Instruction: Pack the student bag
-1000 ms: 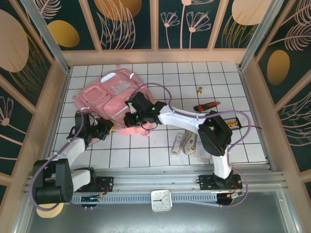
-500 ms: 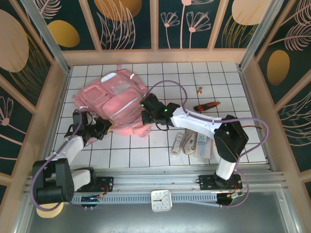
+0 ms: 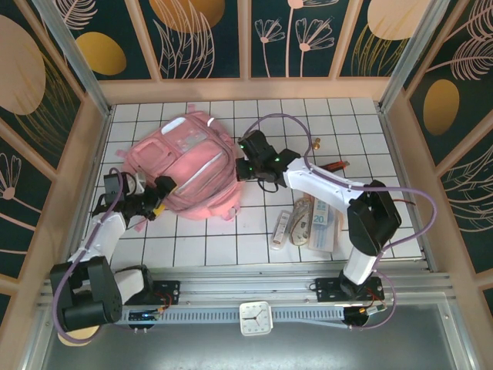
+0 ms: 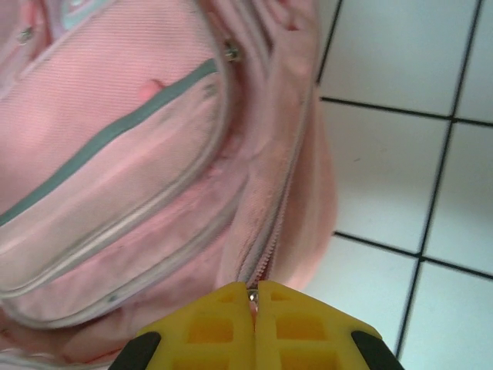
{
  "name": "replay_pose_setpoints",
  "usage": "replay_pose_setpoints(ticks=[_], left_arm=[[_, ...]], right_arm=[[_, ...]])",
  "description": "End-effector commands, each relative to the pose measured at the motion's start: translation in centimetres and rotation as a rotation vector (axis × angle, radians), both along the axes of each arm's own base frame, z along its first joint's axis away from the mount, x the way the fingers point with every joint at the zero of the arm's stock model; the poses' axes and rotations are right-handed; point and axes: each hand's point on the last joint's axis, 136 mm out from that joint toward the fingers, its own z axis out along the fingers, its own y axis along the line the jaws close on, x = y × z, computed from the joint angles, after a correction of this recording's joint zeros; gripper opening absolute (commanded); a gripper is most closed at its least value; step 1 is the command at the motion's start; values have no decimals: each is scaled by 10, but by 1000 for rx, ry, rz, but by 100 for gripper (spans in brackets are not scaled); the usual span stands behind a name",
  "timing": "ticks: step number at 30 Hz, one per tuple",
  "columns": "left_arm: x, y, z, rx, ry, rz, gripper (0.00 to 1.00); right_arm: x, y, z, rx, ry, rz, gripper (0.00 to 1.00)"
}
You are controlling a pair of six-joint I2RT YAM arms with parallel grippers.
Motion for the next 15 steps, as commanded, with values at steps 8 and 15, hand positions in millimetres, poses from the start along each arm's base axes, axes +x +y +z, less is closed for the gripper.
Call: replay_pose_setpoints(ticks=[8,15], left_arm=[[-3,-64,120,445,-467,-327,99],[8,-36,185,861,-548,-264,99]], right_arm=[[-38,28,94,281,106,127,0],[-48,29,128,298,104,201,0]])
